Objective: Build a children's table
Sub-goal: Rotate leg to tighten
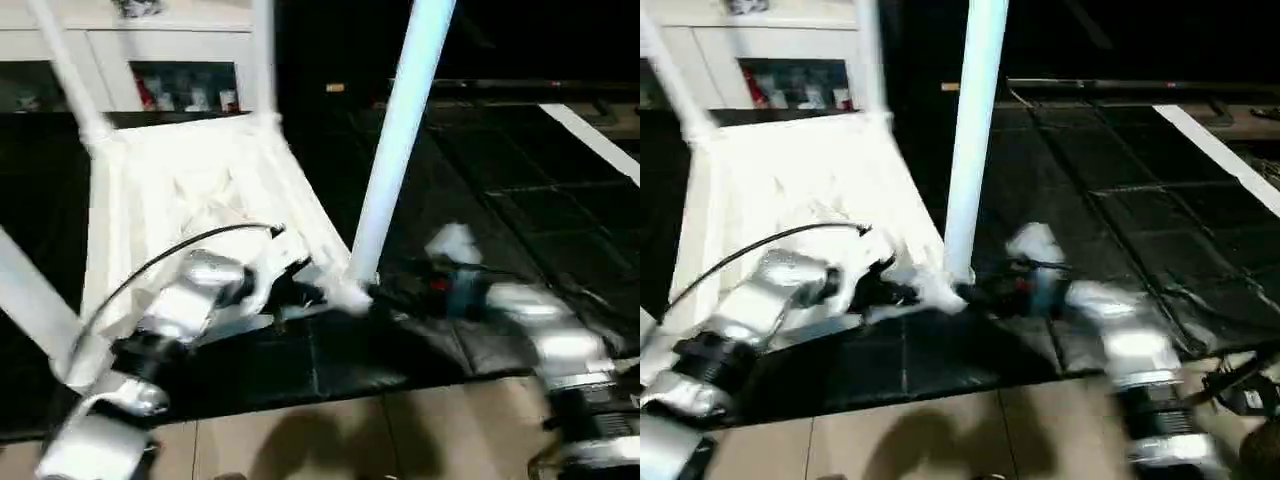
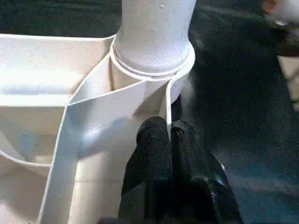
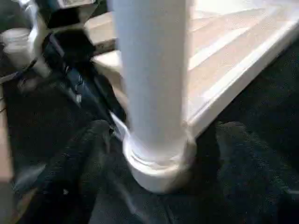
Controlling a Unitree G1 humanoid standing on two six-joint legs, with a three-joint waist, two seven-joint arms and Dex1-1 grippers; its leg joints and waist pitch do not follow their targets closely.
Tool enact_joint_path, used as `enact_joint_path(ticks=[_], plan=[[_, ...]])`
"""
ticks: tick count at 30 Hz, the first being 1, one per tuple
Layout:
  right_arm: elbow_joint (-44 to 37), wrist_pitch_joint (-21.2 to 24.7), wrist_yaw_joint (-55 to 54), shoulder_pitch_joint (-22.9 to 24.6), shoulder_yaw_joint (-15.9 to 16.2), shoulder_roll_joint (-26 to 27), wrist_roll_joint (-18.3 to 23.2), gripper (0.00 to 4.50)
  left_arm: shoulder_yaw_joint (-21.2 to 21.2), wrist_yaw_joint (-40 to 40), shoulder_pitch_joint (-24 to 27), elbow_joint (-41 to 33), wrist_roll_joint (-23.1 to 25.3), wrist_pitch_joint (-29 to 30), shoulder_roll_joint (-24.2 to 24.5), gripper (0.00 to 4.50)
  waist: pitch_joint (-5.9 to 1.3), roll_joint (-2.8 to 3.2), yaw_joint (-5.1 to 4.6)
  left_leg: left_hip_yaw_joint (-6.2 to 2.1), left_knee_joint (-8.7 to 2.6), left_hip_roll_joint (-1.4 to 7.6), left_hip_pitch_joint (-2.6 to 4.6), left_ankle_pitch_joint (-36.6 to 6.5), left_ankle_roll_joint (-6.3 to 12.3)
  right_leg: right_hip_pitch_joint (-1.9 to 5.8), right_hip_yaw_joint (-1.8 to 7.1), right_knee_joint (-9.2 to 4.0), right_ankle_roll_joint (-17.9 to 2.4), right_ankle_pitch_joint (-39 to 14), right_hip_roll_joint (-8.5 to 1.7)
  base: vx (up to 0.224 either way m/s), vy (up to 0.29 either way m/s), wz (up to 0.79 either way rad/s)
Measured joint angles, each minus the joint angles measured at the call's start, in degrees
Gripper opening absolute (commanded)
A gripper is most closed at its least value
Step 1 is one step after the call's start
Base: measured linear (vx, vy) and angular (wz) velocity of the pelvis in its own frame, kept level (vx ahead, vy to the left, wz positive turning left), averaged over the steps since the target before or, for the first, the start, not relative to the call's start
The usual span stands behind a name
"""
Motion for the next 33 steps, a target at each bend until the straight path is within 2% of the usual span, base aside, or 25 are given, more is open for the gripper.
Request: enact_joint_path(ticks=[2, 7, 11, 12, 15, 25, 33], plan=[[0.4, 0.4, 3.6, -1.0, 1.1, -1.3, 0.2, 4.24, -1.0, -2.9, 0.0, 0.0, 0.0, -1.7, 1.4, 0.00, -0.01, -0.02, 0.40, 0.00, 0.00, 0.01, 0.00, 0.0, 0.01, 0.02, -0.01, 0.02, 0.0, 0.0, 0.00, 0.000, 0.000, 0.00], [3.8, -2.4, 11.2, -4.1, 5.7, -2.6, -0.8, 4.40, -3.9, -8.6, -0.6, 0.3, 0.2, -6.6, 2.7, 0.00, -0.03, -0.26, 1.17, 0.05, 0.08, 0.02, -0.06, 0.0, 0.05, 0.13, 0.01, 0.02, 0.1, 0.0, -0.06, 0.000, 0.000, 0.00], [7.2, -3.6, 14.2, -6.9, 7.2, -2.2, -1.7, 4.40, -5.6, -11.8, -1.9, 1.7, 0.7, -9.3, 2.9, 0.00, -0.04, -0.30, 1.69, 0.09, 0.14, 0.02, -0.13, 0.1, 0.10, 0.15, 0.07, 0.03, 0.1, 0.0, -0.08, 0.000, 0.000, 0.00], [7.7, -3.8, 15.1, -7.4, 7.6, -2.0, -1.8, 4.12, -6.0, -12.2, -2.1, 2.0, 0.8, -9.9, 2.9, 0.00, -0.05, -0.33, 1.73, 0.09, 0.14, 0.04, -0.13, 0.1, 0.11, 0.17, 0.07, 0.03, 0.1, 0.0, -0.08, 0.000, 0.000, 0.00], [9.9, -4.6, 16.5, -8.9, 8.9, -1.1, -2.2, 4.01, -6.2, -13.0, -2.6, 2.5, 0.9, -10.6, 3.2, 0.00, -0.05, -0.33, 1.57, 0.09, 0.14, 0.04, -0.13, 0.1, 0.10, 0.15, 0.06, 0.05, 0.1, 0.0, -0.08, 0.000, 0.000, 0.00], [15.8, -7.3, 19.1, -11.2, 11.3, 1.6, -3.0, 3.16, -6.5, -13.8, -3.5, 4.3, 1.2, -12.5, 3.1, 0.00, -0.05, -0.31, 1.71, 0.08, 0.14, 0.05, -0.14, 0.1, 0.10, 0.15, 0.05, 0.08, 0.1, 0.0, -0.07, 0.000, 0.000, 0.00], [17.7, -8.8, 20.1, -11.3, 11.3, 2.5, -3.8, 2.45, -6.5, -13.9, -3.7, 4.8, 1.2, -13.1, 3.1, 0.00, -0.05, -0.30, 1.71, 0.07, 0.15, 0.06, -0.11, 0.1, 0.08, 0.16, 0.05, 0.14, 0.1, 0.0, -0.07, 0.000, 0.000, 0.00]])
